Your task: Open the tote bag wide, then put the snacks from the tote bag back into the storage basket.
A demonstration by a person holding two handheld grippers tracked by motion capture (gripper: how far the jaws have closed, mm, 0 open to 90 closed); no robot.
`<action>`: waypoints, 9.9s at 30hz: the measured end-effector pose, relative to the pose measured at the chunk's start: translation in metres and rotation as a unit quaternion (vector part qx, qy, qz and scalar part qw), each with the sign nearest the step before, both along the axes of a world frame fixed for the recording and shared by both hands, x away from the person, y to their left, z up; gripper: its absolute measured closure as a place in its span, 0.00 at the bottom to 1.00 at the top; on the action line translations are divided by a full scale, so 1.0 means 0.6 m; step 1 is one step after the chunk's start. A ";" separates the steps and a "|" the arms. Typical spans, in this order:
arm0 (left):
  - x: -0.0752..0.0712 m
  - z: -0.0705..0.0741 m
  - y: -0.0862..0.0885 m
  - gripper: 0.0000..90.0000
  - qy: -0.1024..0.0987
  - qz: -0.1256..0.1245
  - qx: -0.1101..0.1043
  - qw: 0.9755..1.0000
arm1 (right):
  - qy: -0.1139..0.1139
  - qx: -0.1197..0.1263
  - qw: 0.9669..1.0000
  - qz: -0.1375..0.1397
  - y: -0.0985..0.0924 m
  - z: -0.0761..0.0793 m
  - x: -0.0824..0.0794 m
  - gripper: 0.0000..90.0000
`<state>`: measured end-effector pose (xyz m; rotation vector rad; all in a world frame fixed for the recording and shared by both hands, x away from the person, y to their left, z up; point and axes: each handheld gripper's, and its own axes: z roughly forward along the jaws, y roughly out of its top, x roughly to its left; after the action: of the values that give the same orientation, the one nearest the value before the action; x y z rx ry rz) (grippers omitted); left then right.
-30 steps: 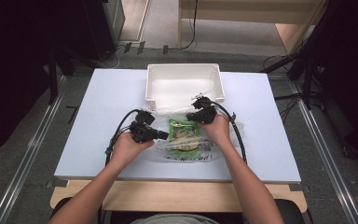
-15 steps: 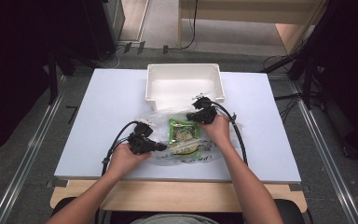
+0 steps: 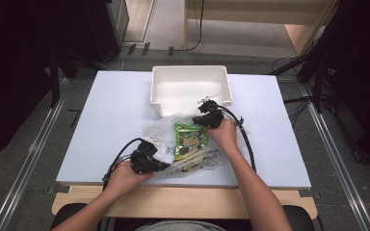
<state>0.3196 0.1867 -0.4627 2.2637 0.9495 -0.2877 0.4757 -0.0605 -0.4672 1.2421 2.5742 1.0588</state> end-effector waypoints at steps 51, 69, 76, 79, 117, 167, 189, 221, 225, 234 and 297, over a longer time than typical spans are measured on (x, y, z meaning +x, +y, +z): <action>0.024 0.126 0.021 0.67 -0.044 0.032 -0.054 0.997 | -0.012 0.035 0.998 0.044 -0.007 0.075 -0.060 0.75; 0.104 0.185 -0.004 0.89 -0.091 0.021 -0.034 0.995 | -0.023 0.041 0.998 0.052 -0.044 0.077 -0.124 0.84; 0.146 0.190 -0.020 0.93 -0.095 0.024 -0.028 0.995 | -0.023 0.042 0.998 0.047 -0.051 0.071 -0.139 0.97; 0.163 0.192 -0.027 0.94 -0.099 0.024 -0.022 0.995 | -0.020 0.044 0.998 0.046 -0.056 0.070 -0.142 0.97; 0.277 0.020 -0.109 1.00 -0.048 0.019 0.021 0.998 | -0.003 0.040 0.997 0.063 -0.045 0.044 -0.174 1.00; 0.283 0.005 -0.104 1.00 -0.056 0.042 0.030 0.997 | 0.047 0.018 0.993 0.111 -0.098 -0.019 -0.348 1.00; 0.282 0.006 -0.109 0.99 -0.056 0.045 0.036 0.997 | -0.021 0.061 0.997 0.032 -0.122 0.046 -0.259 1.00; 0.277 0.011 -0.105 0.97 -0.063 0.055 0.026 0.996 | 0.015 0.038 0.999 0.006 -0.162 0.002 -0.269 0.99; 0.273 0.021 -0.106 0.94 -0.070 0.050 0.022 0.996 | -0.002 0.048 0.999 0.002 -0.158 0.016 -0.263 0.95; 0.259 0.048 -0.106 0.85 -0.070 0.032 0.002 0.997 | -0.024 0.054 0.998 -0.002 -0.148 0.043 -0.246 0.85; 0.100 0.094 -0.023 0.46 -0.064 0.012 -0.044 0.997 | -0.015 0.071 0.997 -0.024 -0.094 0.051 -0.169 0.55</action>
<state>0.3796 0.1729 -0.4063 2.1616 0.8786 -0.1690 0.3741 -0.1166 -0.4364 1.2996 2.4716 1.2588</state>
